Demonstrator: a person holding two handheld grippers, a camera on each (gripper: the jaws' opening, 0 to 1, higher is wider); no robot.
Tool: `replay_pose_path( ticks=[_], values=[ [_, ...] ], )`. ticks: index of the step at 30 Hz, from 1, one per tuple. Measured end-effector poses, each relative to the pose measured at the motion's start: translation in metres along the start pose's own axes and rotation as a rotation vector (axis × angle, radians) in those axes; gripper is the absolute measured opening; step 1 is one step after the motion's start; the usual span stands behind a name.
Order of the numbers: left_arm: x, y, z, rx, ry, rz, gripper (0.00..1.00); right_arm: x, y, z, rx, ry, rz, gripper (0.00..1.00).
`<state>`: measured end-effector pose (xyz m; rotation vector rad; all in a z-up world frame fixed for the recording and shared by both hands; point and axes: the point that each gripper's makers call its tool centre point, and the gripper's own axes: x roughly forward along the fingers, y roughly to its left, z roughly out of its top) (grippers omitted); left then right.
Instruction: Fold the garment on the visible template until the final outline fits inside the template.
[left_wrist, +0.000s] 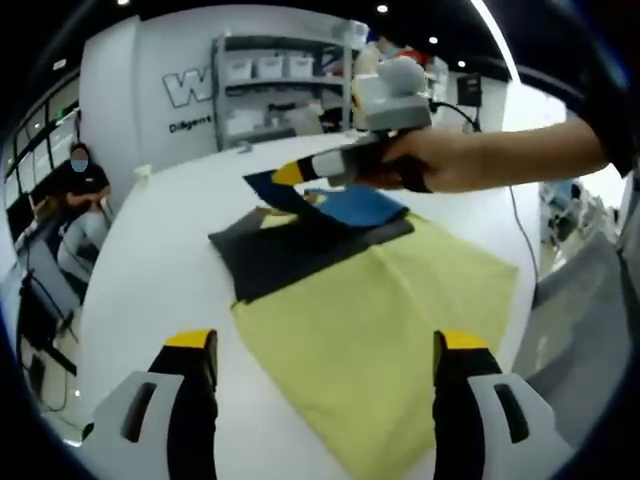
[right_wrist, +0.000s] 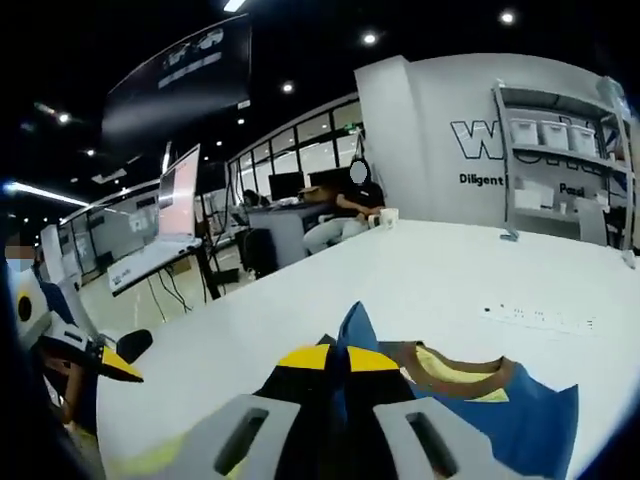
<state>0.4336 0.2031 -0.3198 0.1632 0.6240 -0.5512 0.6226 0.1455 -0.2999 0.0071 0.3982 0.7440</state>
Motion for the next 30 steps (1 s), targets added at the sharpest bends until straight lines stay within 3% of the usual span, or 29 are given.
replay_pose_path(
  ticks=[11,19,21,26,30],
  values=[
    [0.003,-0.002,-0.007,-0.016,0.02,0.0,0.82,0.016,0.027,-0.034,-0.022,0.091,0.061,0.0],
    [0.006,-0.002,-0.013,-0.027,0.03,-0.005,0.82,0.025,0.034,-0.056,-0.009,0.142,0.088,0.0],
    [0.005,-0.002,-0.016,-0.026,0.04,-0.005,0.82,0.025,0.038,-0.057,-0.003,0.144,0.108,0.0],
    [0.005,-0.004,-0.018,-0.019,0.045,-0.014,0.82,0.018,0.044,-0.058,-0.044,0.157,0.134,0.13],
    [0.006,-0.009,-0.016,-0.014,0.045,-0.03,0.83,0.006,0.028,-0.055,-0.049,0.143,0.124,0.15]
  ],
)
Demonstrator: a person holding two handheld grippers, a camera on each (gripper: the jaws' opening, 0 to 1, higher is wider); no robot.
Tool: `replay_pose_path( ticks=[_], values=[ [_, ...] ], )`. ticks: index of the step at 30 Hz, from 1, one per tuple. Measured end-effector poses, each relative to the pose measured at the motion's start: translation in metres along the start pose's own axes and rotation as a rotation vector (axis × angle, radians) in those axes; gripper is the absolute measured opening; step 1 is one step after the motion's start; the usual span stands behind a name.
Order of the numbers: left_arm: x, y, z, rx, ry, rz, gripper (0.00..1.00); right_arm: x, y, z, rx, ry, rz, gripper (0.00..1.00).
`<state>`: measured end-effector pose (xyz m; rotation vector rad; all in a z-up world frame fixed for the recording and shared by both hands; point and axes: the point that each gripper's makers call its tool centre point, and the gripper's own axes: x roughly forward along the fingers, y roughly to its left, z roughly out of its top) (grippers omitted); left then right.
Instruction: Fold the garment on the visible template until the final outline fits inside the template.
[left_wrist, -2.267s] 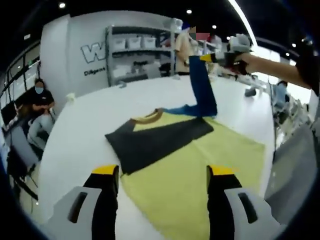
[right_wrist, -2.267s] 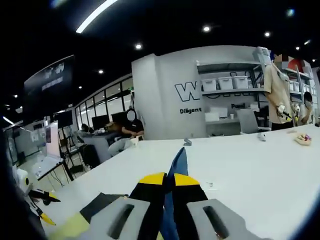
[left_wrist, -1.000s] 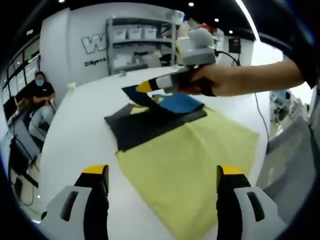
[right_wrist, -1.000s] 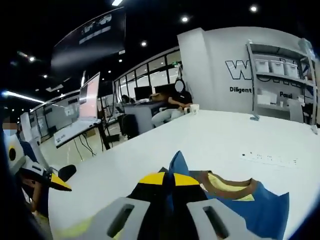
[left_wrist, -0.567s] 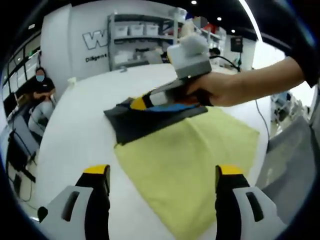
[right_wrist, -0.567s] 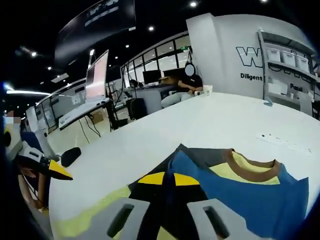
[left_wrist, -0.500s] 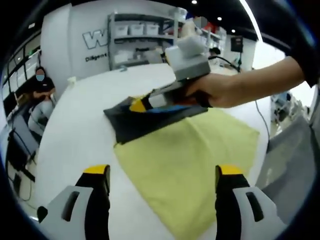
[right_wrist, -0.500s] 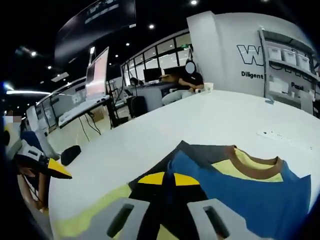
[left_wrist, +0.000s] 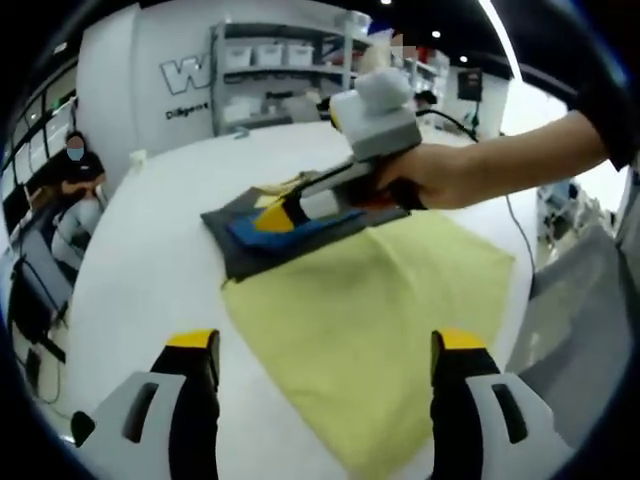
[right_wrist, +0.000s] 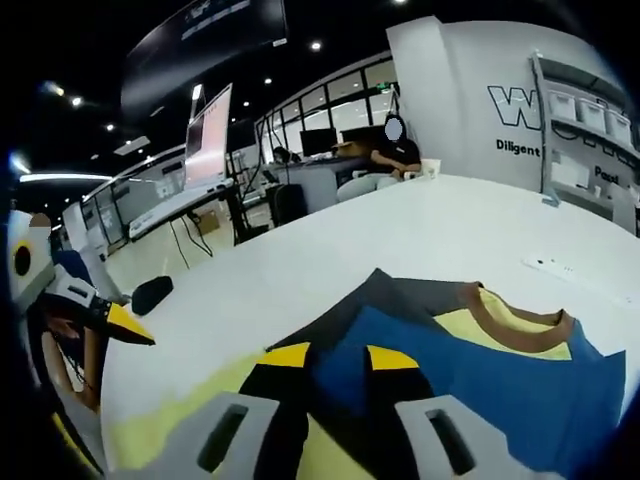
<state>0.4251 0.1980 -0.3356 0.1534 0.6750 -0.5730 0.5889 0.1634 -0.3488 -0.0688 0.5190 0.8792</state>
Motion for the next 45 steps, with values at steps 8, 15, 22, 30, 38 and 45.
replay_pose_path(
  ticks=[8,15,22,30,38,45],
  values=[
    [-0.004,-0.022,0.006,0.12,-0.011,-0.091,0.96,-0.033,-0.052,0.002,-0.014,-0.005,-0.055,0.21],
    [-0.004,-0.019,-0.002,0.107,0.011,-0.103,0.95,-0.066,-0.112,0.006,-0.033,-0.022,-0.151,0.23],
    [-0.005,-0.019,0.001,0.087,-0.003,-0.105,0.99,-0.092,-0.163,0.004,0.013,-0.034,-0.241,0.32],
    [-0.009,-0.016,-0.001,0.109,0.017,-0.104,0.99,-0.108,-0.196,-0.008,0.028,-0.006,-0.294,0.36],
    [-0.009,-0.017,-0.005,0.085,0.03,-0.095,0.99,-0.118,-0.217,-0.024,0.09,0.02,-0.313,0.34],
    [-0.008,-0.017,-0.004,0.076,0.028,-0.096,0.99,-0.113,-0.223,-0.036,0.132,0.035,-0.299,0.22]
  ],
)
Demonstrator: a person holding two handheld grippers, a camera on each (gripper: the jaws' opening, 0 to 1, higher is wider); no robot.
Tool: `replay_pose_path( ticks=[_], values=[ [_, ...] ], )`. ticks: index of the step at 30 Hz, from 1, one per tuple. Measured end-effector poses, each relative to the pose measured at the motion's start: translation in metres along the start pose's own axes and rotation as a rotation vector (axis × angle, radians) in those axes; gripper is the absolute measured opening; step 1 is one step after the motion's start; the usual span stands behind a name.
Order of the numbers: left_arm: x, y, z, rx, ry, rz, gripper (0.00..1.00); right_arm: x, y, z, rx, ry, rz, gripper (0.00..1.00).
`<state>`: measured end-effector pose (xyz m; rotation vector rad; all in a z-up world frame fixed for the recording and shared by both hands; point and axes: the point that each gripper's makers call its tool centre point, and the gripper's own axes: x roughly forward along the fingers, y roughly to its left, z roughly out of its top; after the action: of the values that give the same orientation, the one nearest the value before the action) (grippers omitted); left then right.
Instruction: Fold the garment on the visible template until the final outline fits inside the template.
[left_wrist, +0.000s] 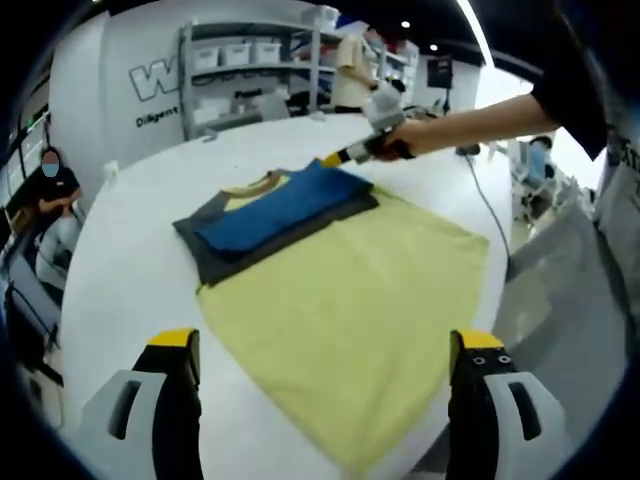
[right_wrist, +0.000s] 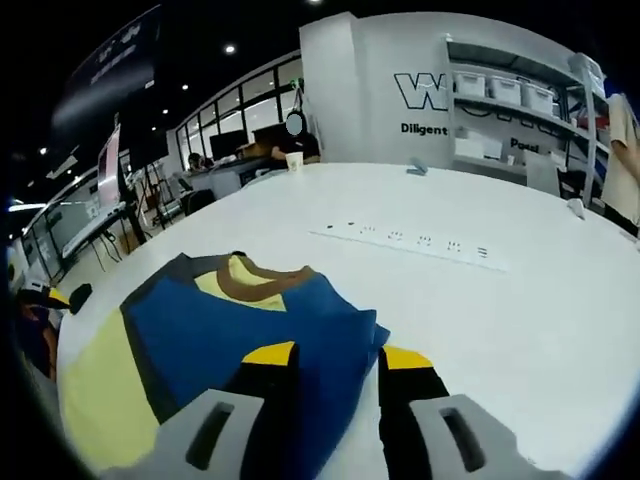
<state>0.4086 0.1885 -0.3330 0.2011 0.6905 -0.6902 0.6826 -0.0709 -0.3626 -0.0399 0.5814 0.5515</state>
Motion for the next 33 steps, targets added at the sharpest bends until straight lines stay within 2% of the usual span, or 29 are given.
replay_pose_path(
  ticks=[2,3,6,11,13,18,22,23,26,28,33],
  values=[
    [0.001,0.0,0.0,-0.011,0.005,-0.003,0.97,0.004,0.0,-0.006,0.006,0.024,0.005,0.15],
    [0.002,0.0,0.0,-0.019,0.006,-0.002,0.97,0.004,0.001,-0.007,-0.017,0.031,0.006,0.13],
    [0.002,0.0,0.0,-0.023,0.005,0.002,0.97,0.004,0.004,-0.005,-0.028,0.021,0.014,0.13],
    [0.003,0.0,0.002,-0.035,-0.002,0.004,0.96,0.003,0.013,0.0,-0.125,0.018,0.023,0.05],
    [0.004,0.0,0.002,-0.037,0.002,0.003,0.95,0.001,0.017,0.001,-0.195,0.022,0.023,0.0],
    [0.005,-0.002,0.003,-0.037,0.007,0.005,0.94,0.003,0.019,0.0,-0.361,0.059,-0.003,0.0],
    [0.006,-0.001,0.0,-0.038,0.016,0.009,0.93,0.002,0.027,-0.01,-0.411,0.09,0.028,0.03],
    [0.006,-0.001,0.0,-0.039,0.019,0.008,0.93,0.003,0.029,-0.013,-0.468,0.105,0.032,0.03],
    [0.006,-0.003,0.0,-0.028,0.021,-0.004,0.94,0.005,0.032,-0.018,-0.504,0.114,0.051,0.08],
    [0.008,-0.006,0.002,-0.019,0.02,-0.013,0.94,0.006,0.035,-0.022,-0.473,0.115,0.077,0.13],
    [0.009,-0.004,0.003,-0.021,0.016,-0.01,0.93,0.007,0.035,-0.031,-0.486,0.14,0.102,0.14]
  ],
)
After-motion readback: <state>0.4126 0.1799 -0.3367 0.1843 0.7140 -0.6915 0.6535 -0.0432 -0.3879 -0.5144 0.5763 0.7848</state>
